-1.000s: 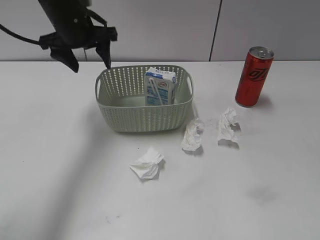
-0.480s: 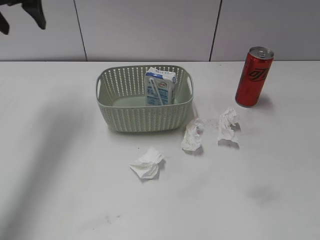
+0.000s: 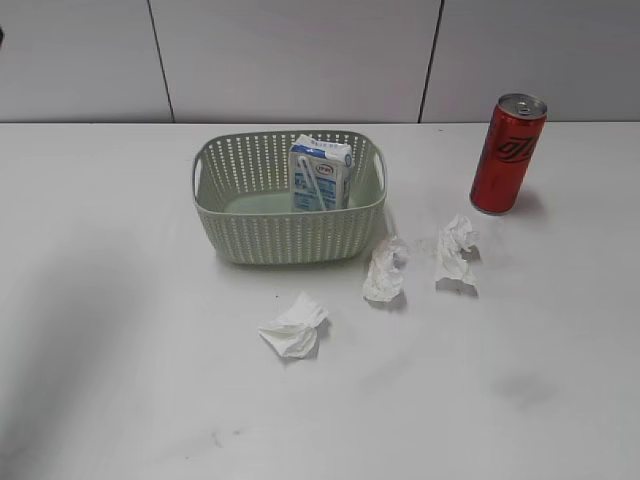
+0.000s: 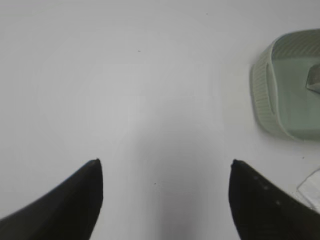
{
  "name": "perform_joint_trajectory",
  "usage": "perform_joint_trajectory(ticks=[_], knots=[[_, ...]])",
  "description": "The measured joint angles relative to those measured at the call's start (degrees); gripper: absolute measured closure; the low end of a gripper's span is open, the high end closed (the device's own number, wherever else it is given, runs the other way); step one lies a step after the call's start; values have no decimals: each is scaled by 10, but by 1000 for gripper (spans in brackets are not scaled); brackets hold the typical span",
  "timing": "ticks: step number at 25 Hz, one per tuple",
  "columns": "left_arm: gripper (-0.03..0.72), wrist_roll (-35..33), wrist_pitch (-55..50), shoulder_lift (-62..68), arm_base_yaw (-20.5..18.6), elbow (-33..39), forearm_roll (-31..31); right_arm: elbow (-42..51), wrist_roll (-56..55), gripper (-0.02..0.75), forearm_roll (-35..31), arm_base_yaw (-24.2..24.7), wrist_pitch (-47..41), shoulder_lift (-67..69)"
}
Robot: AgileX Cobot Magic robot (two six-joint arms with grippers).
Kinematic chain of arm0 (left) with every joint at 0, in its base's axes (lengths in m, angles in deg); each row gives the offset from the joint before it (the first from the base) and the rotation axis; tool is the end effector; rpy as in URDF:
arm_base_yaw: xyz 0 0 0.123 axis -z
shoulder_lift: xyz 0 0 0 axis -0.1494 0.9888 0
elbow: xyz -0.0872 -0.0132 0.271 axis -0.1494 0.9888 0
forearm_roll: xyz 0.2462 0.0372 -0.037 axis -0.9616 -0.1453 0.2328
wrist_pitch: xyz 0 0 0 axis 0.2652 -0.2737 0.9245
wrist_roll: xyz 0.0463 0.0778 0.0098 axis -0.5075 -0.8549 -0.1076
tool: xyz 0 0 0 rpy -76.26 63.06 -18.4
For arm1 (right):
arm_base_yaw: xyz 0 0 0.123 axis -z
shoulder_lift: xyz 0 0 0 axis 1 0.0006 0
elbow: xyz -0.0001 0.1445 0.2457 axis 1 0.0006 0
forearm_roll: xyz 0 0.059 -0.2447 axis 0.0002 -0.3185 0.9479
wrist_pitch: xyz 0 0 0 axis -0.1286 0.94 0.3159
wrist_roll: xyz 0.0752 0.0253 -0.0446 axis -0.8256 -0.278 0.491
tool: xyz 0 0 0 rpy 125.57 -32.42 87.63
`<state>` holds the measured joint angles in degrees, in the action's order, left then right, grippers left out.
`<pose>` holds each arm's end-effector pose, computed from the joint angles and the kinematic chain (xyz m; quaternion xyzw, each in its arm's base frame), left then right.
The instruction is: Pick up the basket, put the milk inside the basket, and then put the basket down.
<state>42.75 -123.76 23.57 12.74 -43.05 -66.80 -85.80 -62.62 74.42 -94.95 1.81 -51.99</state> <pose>0.3135 -0.0305 0.3735 0.0245 0.9725 -0.0538 0.2252 0.0064 0.0112 0.2637 -0.1108 0.8355 0.0451 0.5363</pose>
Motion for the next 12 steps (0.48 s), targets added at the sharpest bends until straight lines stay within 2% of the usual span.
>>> perform_joint_trajectory(ticks=[6, 12], knots=[[97, -6, -1, -124, 0, 105, -40, 0, 0, 150, 0, 0, 0, 0], [99, -10, -1, -227, 0, 225, -44, 0, 0, 150, 0, 0, 0, 0]])
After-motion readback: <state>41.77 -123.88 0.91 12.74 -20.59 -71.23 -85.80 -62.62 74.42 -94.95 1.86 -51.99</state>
